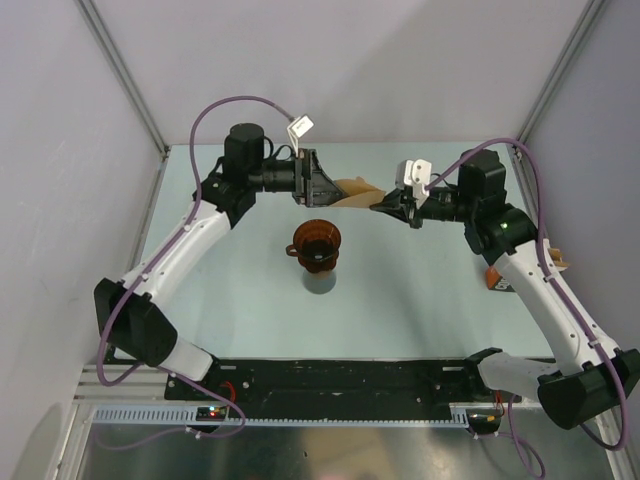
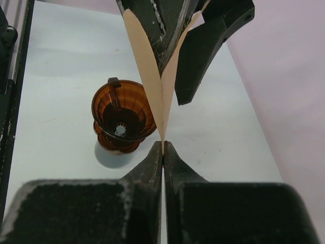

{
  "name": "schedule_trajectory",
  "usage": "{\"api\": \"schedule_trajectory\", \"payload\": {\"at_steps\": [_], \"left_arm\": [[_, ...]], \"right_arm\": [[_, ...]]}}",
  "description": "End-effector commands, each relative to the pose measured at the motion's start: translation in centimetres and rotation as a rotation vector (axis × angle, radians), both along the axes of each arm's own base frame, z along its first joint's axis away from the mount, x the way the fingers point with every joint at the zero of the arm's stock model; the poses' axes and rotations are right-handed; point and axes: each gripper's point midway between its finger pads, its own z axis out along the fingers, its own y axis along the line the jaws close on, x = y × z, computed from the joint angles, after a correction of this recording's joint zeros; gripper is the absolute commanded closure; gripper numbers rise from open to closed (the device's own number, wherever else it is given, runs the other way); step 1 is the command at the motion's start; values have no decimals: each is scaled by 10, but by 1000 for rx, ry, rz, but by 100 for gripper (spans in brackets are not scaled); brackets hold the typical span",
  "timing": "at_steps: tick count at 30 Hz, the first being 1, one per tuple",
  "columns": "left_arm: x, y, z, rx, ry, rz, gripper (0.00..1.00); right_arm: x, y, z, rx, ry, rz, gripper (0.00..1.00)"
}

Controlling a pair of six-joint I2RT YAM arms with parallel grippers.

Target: Place the coffee filter in the dripper

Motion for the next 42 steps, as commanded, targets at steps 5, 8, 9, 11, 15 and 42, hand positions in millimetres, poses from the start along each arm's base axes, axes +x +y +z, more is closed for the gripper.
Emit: {"api": "schedule_trajectory", "payload": {"at_steps": [5,8,9,11,15,42], "left_arm": [[1,-10,28,-103,-31,-25,24],[0,-11,28,-110,-13,-38,27],[-1,-11,27,-110,-5,-42,29],[-1,-12,27,-118,-8,-51,34],[-3,-12,26,-120,-1,-64,42],[0,-2,29,-138,9,-27,100]], "right_arm": [[14,4,30,52,-88,-59,100],[15,4,31,56,-89,-60,100],[15,4,31,58,-91,-57,100],[16,4,33,64,-95,-51,100],[18,3,33,71,-97,-51,100],[13,-9,12,-23,-110,-47,77]]}}
